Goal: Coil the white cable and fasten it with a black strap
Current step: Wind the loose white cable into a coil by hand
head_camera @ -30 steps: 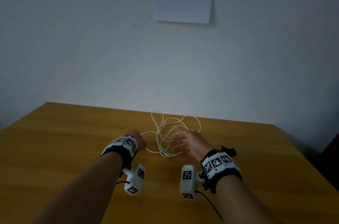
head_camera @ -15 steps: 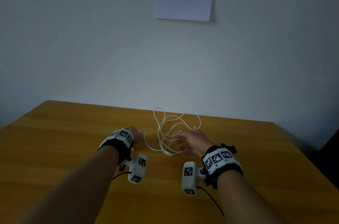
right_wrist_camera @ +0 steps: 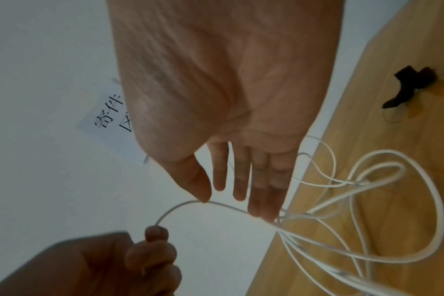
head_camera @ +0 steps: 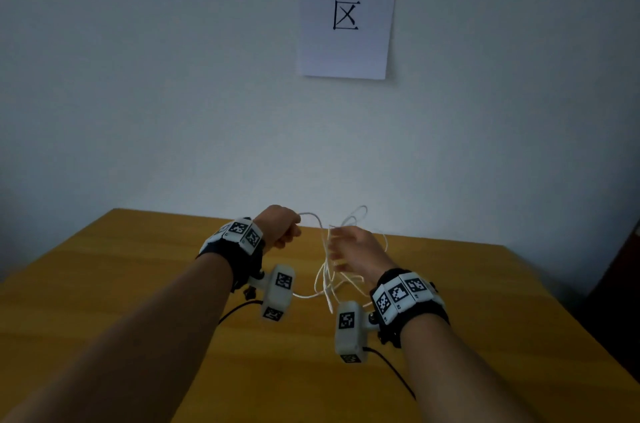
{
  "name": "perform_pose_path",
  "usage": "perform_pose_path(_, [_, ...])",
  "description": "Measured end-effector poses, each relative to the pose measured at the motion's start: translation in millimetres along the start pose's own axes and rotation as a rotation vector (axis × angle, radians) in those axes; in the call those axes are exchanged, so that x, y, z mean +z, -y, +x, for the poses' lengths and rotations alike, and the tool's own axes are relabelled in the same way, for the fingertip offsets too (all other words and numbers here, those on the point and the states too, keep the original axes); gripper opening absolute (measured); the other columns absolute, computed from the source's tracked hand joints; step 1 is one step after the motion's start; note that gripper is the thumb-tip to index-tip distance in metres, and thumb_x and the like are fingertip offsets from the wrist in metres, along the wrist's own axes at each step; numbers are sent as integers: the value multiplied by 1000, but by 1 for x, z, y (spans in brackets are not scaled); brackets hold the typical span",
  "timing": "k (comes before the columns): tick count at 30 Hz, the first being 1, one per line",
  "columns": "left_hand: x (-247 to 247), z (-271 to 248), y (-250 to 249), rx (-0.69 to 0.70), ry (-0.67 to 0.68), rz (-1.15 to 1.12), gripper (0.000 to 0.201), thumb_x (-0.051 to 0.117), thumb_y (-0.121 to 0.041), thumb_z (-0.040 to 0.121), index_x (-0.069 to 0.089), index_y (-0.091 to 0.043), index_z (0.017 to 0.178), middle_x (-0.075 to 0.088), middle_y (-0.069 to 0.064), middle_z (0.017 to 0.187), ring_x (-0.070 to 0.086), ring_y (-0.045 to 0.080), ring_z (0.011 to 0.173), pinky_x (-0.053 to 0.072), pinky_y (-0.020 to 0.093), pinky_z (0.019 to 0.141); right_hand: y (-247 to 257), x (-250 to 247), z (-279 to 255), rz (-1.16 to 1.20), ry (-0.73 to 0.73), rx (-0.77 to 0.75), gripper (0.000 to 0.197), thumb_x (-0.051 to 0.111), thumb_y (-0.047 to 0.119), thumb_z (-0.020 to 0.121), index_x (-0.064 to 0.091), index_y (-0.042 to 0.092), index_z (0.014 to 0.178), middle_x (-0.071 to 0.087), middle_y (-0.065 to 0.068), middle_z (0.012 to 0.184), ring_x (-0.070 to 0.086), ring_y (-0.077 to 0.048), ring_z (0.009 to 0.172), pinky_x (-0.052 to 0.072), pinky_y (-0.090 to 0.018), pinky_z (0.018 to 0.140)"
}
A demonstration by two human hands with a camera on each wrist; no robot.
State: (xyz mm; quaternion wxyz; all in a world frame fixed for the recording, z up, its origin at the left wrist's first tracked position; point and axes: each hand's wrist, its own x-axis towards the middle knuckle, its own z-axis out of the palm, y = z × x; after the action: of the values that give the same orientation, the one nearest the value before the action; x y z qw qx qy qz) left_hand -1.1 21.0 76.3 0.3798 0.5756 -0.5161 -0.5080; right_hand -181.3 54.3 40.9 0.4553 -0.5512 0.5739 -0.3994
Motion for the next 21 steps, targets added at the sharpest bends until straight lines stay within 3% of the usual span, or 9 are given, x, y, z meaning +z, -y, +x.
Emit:
perform_pose_path(2, [3, -11, -9, -3, 90, -74, 18, 41, -16, 82, 38, -17, 64, 40, 1, 49, 26, 16, 43, 21, 23, 45, 6, 0, -3, -51, -10, -51, 49, 64, 9, 93, 54, 18, 140, 62, -2, 131, 68, -21, 105, 60, -39, 91])
perform_pose_path(5, [10, -22, -15, 26, 201, -124, 37, 45, -30, 90, 30, -22, 57, 26, -4, 47, 20, 15, 43, 19, 26, 47, 14, -2, -11, -138, 5, -92, 58, 65, 8, 94, 48, 20, 148, 58, 1, 144, 62, -19, 120, 54, -36, 99])
perform_pose_path(9, [19, -32, -20, 79, 297, -181, 46, 38, -27, 101, 30, -18, 57, 29, -2, 44, 26, 16, 48, 25, 29, 53, 16, -5, -22, -220, 31, -108, 57, 63, 12, 98, 45, 18, 151, 49, -2, 154, 49, -21, 140, 42, -35, 109])
perform_pose_path(11, [20, -39, -23, 85, 362, -200, 44, 35, -25, 102, 41, -13, 61, 38, 0, 48, 33, 19, 51, 30, 29, 55, 17, -7, -26, -247, 16, -134, 59, 64, 14, 98, 43, 18, 153, 46, -2, 157, 46, -21, 143, 40, -35, 111])
perform_pose_path(13, [21, -46, -26, 124, 390, -171, 41, 33, -23, 103, 58, -4, 77, 51, 3, 54, 44, 20, 53, 39, 29, 55, 18, -9, -29, -286, 8, -165, 57, 63, 14, 98, 45, 20, 152, 48, -2, 156, 47, -22, 141, 41, -34, 108])
perform_pose_path(15, [22, -53, -30, 196, 383, -148, 40, 32, -22, 104, 64, 0, 96, 59, 7, 59, 49, 21, 54, 42, 30, 56, 19, -10, -30, -320, 11, -196, 51, 62, 14, 96, 51, 20, 146, 54, -2, 149, 51, -23, 137, 43, -35, 105])
perform_pose_path(18, [23, -60, -36, 245, 385, -186, 38, 32, -22, 105, 60, -2, 121, 63, 11, 65, 47, 21, 53, 40, 29, 54, 24, -11, -34, -368, 17, -218, 33, 59, 14, 96, 60, 22, 128, 63, 1, 128, 58, -20, 120, 45, -31, 88])
perform_pose_path(21, [25, -66, -42, 250, 405, -214, 36, 34, -18, 104, 50, -6, 134, 68, 17, 74, 44, 20, 52, 38, 28, 53, 28, -10, -37, -450, 30, -299, 47, 56, 10, 99, 53, 27, 142, 60, 2, 130, 55, -18, 119, 40, -29, 90])
